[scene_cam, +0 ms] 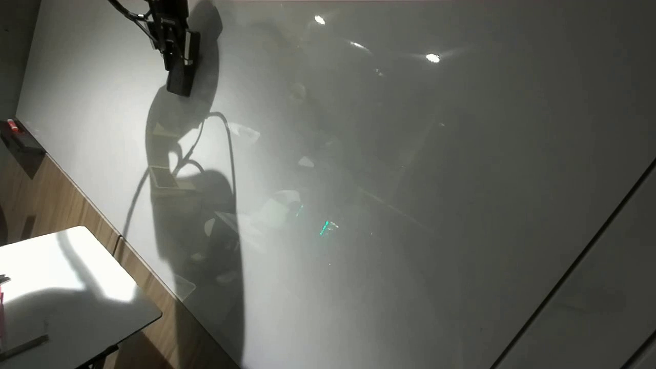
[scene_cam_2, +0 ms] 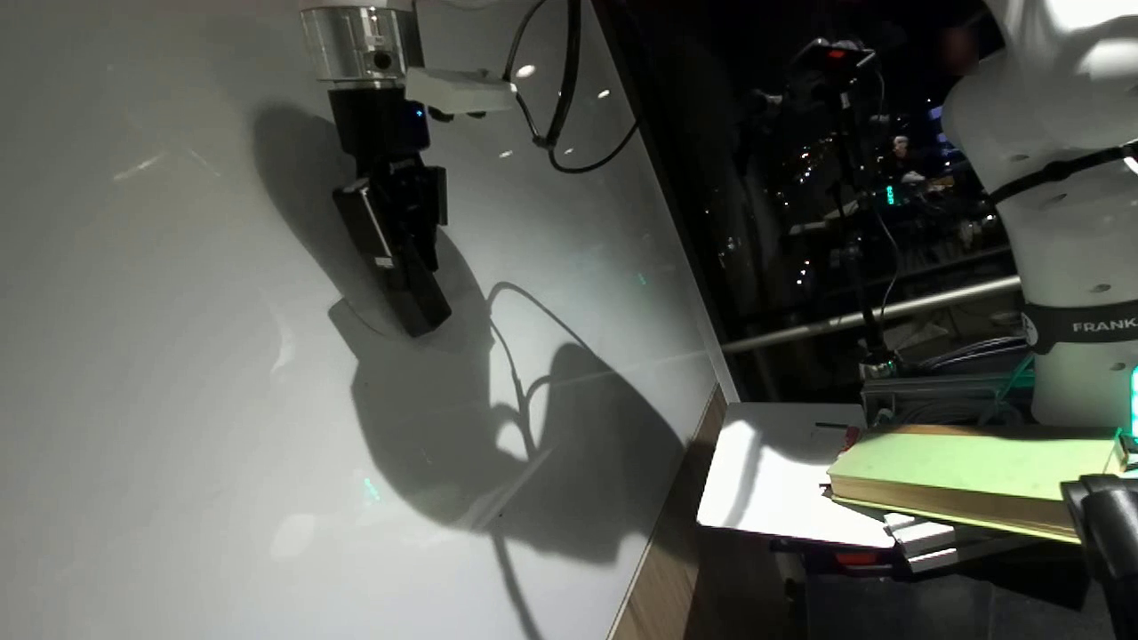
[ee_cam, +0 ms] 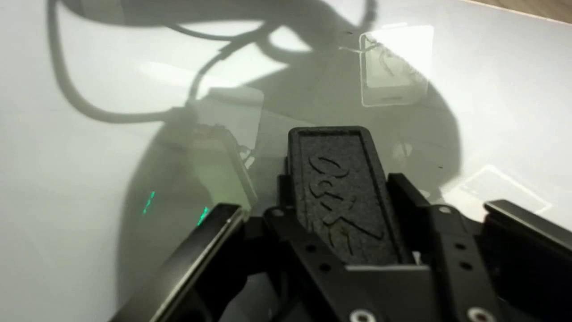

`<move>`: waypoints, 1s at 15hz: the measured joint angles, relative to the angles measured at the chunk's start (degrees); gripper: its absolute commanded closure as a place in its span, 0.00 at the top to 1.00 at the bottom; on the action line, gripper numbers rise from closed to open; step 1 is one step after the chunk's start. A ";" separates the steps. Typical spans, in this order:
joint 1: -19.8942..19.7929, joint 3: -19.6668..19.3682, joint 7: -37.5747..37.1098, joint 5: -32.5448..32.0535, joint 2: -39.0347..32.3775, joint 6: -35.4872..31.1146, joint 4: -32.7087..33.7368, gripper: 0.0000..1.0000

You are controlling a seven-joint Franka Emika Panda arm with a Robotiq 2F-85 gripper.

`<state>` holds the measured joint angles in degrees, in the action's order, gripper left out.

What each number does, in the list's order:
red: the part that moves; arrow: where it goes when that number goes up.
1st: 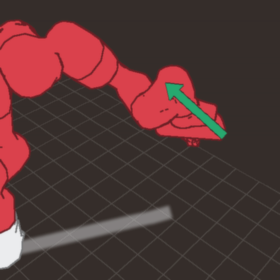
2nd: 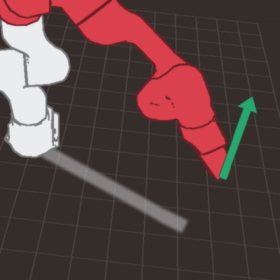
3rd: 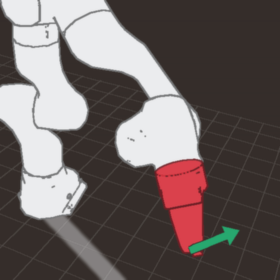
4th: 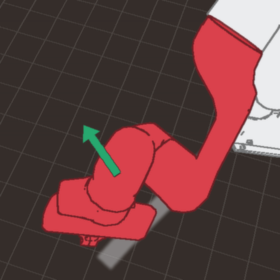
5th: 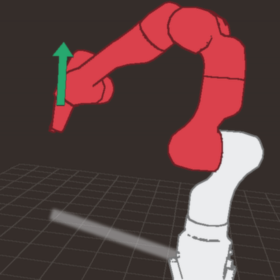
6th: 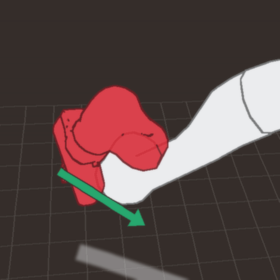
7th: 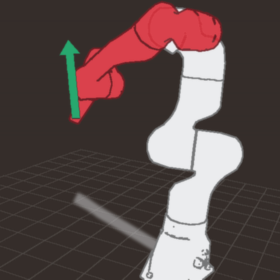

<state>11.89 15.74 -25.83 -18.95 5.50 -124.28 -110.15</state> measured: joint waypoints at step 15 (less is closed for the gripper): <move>3.42 2.56 -4.09 -3.08 -6.07 2.38 8.19 0.29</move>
<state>15.31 18.30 -29.93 -22.03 -0.57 -121.90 -101.96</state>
